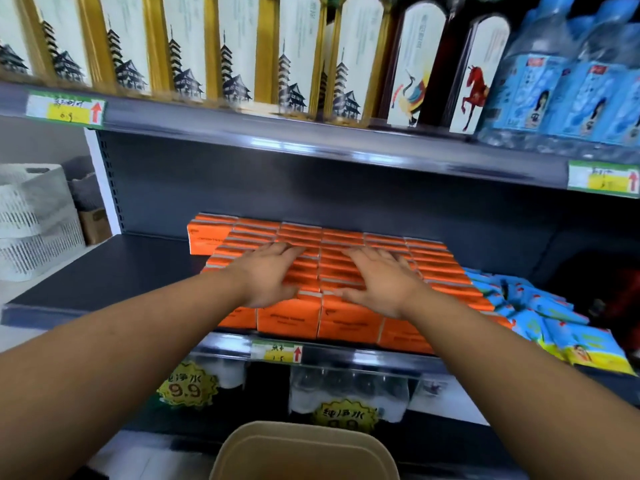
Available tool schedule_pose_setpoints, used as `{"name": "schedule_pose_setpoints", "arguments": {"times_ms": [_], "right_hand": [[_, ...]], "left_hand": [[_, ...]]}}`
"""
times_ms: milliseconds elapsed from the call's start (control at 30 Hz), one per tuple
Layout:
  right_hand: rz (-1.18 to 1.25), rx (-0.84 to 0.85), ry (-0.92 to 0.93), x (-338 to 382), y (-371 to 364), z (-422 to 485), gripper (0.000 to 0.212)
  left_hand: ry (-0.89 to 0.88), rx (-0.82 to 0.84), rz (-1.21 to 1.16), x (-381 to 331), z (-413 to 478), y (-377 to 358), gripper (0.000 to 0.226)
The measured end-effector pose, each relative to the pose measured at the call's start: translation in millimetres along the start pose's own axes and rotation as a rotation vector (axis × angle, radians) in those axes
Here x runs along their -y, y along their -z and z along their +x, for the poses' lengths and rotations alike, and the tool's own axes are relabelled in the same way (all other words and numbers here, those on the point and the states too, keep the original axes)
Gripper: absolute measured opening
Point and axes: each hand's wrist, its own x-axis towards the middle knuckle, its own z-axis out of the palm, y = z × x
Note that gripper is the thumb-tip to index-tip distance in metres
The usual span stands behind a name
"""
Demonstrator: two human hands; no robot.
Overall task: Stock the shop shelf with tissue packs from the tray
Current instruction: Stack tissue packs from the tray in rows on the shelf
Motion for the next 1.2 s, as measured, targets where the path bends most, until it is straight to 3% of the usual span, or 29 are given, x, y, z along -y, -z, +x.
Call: {"name": "schedule_pose_setpoints", "arguments": {"times_ms": [367,533,667,767,1200], "right_hand": [[0.044,0.055,0.055,-8.7,-46.9,-66.3,0.079],[0.044,0.022,0.104,-9.0,-81.1,-91.4,0.075],[0.047,0.008,0.121,-10.4,-107.7,-105.2,0.072],[0.076,0.02,0.125,-10.0,-129.8,-112.6,0.07],[0.072,0.381,0.04,10.3,-259.2,-160.6,0.071]], "left_hand": [[-0.15,0.009,-0.049,-38.6,-36.2,-65.8,0.086],[-0.216,-0.132,-0.018,-44.3,-58.6,-107.9,0.084],[-0.226,-0.127,-0.023,-48.8,-71.6,-139.7,0.084],[-0.197,-0.048,-0.062,-51.1,-81.0,-166.1,0.083],[0.035,0.467,-0.16,-65.6,-143.0,-284.7,0.089]]}}
